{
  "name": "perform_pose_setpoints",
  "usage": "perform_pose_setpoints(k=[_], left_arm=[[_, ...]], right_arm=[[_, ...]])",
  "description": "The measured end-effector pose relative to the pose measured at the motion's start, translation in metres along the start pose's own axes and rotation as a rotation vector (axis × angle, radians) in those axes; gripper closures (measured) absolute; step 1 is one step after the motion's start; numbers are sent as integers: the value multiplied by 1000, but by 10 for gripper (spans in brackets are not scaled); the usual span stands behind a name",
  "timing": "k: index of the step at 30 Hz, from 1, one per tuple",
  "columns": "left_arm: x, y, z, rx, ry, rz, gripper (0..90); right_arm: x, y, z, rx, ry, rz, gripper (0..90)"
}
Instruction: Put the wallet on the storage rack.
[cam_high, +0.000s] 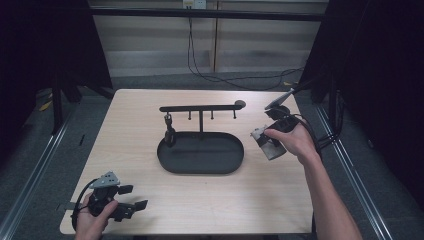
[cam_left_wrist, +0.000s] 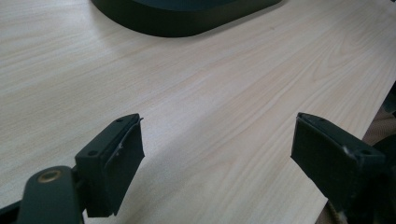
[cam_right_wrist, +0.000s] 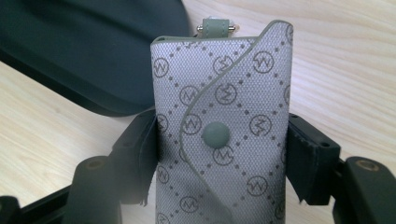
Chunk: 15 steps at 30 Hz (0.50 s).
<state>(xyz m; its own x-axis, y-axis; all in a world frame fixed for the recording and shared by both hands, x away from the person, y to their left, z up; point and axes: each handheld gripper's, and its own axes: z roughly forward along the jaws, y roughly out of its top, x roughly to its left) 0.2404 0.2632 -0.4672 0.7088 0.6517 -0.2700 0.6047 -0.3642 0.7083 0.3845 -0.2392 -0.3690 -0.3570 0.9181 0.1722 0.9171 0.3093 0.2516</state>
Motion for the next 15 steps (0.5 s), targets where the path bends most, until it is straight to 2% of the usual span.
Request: perform_pose_setpoints(k=[4,15], left_arm=[[0,1,1,-5,-2,-2,164],[1,1,0,-1,-7,-13,163]], right_arm=[[8,3,0,-37,37,-13,343],[18,5,5,-97,106,-11,344]])
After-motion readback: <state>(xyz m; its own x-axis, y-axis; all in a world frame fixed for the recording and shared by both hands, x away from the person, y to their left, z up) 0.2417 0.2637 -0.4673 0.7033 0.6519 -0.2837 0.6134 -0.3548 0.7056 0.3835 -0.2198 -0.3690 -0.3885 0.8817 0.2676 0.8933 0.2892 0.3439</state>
